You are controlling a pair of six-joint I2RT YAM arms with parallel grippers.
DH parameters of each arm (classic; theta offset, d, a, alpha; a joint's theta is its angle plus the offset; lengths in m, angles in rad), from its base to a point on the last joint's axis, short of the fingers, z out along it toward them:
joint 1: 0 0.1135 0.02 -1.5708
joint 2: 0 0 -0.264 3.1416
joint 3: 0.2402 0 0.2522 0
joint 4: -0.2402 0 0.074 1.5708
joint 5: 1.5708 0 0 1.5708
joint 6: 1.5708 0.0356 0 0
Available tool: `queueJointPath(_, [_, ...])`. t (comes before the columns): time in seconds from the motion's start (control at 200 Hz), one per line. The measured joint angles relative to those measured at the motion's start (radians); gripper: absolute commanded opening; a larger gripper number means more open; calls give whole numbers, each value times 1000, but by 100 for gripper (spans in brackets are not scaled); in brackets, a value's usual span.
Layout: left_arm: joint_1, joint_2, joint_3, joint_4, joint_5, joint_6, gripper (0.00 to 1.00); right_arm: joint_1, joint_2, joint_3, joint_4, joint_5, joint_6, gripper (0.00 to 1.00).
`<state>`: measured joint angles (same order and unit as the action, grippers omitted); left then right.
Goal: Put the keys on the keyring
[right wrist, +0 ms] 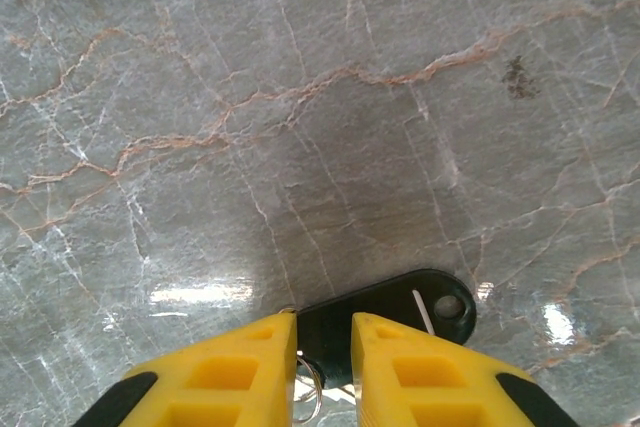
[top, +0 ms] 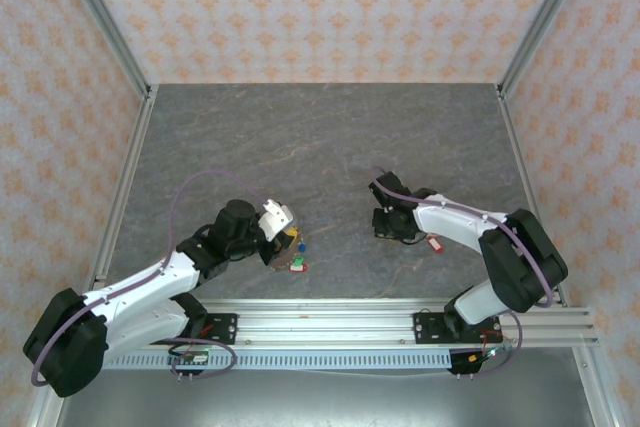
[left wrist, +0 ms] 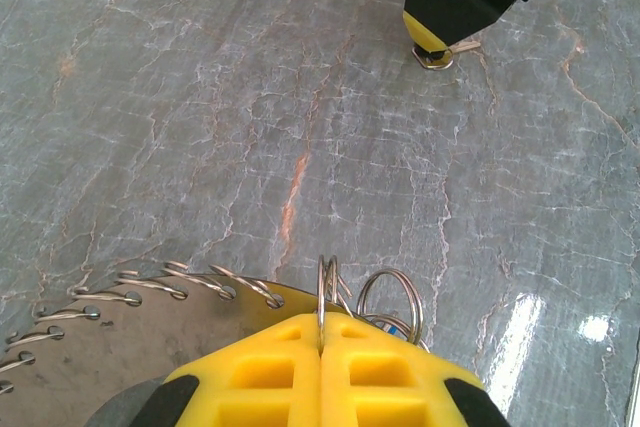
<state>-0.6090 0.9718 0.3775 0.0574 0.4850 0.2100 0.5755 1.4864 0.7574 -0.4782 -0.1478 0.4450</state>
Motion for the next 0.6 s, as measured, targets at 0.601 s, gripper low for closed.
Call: queueJointPath(0.601, [0, 0, 0, 0, 0, 0, 0, 0, -167, -47, 0, 78, -1, 22])
